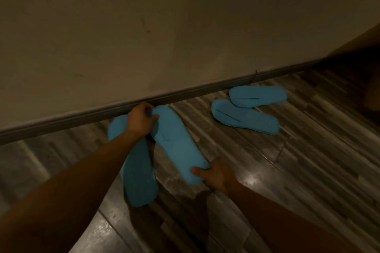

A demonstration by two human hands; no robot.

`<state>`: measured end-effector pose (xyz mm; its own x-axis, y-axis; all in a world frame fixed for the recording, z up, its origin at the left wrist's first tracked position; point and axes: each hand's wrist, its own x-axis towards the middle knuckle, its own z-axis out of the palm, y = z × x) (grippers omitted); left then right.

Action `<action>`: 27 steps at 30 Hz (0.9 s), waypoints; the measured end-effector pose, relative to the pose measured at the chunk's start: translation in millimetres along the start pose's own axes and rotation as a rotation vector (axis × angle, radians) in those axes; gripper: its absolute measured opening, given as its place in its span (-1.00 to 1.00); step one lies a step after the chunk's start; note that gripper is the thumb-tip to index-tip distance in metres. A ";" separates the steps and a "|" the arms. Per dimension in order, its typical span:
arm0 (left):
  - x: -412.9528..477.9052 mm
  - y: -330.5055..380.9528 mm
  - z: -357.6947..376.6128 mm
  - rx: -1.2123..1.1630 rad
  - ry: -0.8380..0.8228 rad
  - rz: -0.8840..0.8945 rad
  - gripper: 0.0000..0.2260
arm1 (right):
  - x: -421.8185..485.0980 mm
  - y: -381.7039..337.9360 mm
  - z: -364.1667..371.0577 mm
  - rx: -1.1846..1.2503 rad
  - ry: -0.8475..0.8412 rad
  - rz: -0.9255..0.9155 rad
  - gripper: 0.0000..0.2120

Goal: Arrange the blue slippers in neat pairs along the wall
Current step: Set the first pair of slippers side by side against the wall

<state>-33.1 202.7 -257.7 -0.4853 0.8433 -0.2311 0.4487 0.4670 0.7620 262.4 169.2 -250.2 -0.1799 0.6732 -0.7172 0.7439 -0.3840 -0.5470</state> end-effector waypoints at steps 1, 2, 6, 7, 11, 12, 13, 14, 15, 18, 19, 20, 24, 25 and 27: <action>2.1 -2.5 0.5 0.017 -0.007 0.018 -0.67 | 1.6 1.3 10.0 -0.021 -0.018 -0.011 -0.07; 3.3 -3.8 1.6 0.027 -0.008 0.034 -0.66 | 0.6 0.3 19.2 -0.041 -0.035 -0.019 -0.07; 4.1 -6.6 10.4 0.077 -0.004 0.090 -0.61 | -2.0 -4.3 44.4 -0.201 -0.047 -0.072 0.01; 2.9 -7.9 12.2 0.080 -0.002 0.098 -0.61 | -1.2 -4.8 47.9 -0.252 -0.054 -0.070 0.00; -2.4 -14.1 12.6 0.105 -0.019 0.163 -0.61 | -11.6 -22.0 49.1 -0.406 -0.052 -0.069 -0.20; -5.0 -15.9 10.6 0.113 -0.025 0.180 -0.61 | -15.1 -25.6 45.9 -0.418 -0.048 -0.076 -0.31; -8.2 -17.9 8.1 0.119 -0.021 0.197 -0.60 | -16.6 -27.5 42.1 -0.422 -0.043 -0.094 -0.39; -12.9 -19.6 4.9 0.127 -0.017 0.220 -0.60 | -21.0 -31.6 36.1 -0.442 -0.040 -0.127 -0.45; -19.3 -21.6 1.2 0.135 -0.014 0.251 -0.59 | -22.7 -34.1 31.3 -0.491 -0.023 -0.179 -0.49; -44.5 -30.6 -8.1 0.247 -0.060 0.400 -0.48 | -18.8 -35.4 21.3 -0.671 0.049 -0.450 -0.52; -53.5 -35.1 -11.2 0.336 -0.088 0.456 -0.43 | -14.1 -32.9 20.6 -0.707 0.056 -0.531 -0.40; -62.7 -39.7 -14.4 0.426 -0.119 0.497 -0.39 | -10.5 -30.4 20.0 -0.729 0.047 -0.589 -0.28; -104.7 -60.3 -34.6 0.551 -0.137 0.430 -0.21 | 1.9 -26.4 25.0 -0.760 -0.038 -0.726 0.02; -115.3 -67.1 -39.7 0.554 -0.138 0.399 -0.16 | 5.4 -29.9 26.2 -0.768 -0.049 -0.727 0.04; -133.6 -80.3 -47.0 0.568 -0.194 0.353 -0.04 | 11.6 -40.1 28.3 -0.808 -0.072 -0.707 0.07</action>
<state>-39.5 40.1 -259.6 -0.1195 0.9778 -0.1719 0.9036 0.1789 0.3893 212.2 174.5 -248.8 -0.7538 0.5302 -0.3881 0.6567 0.6268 -0.4193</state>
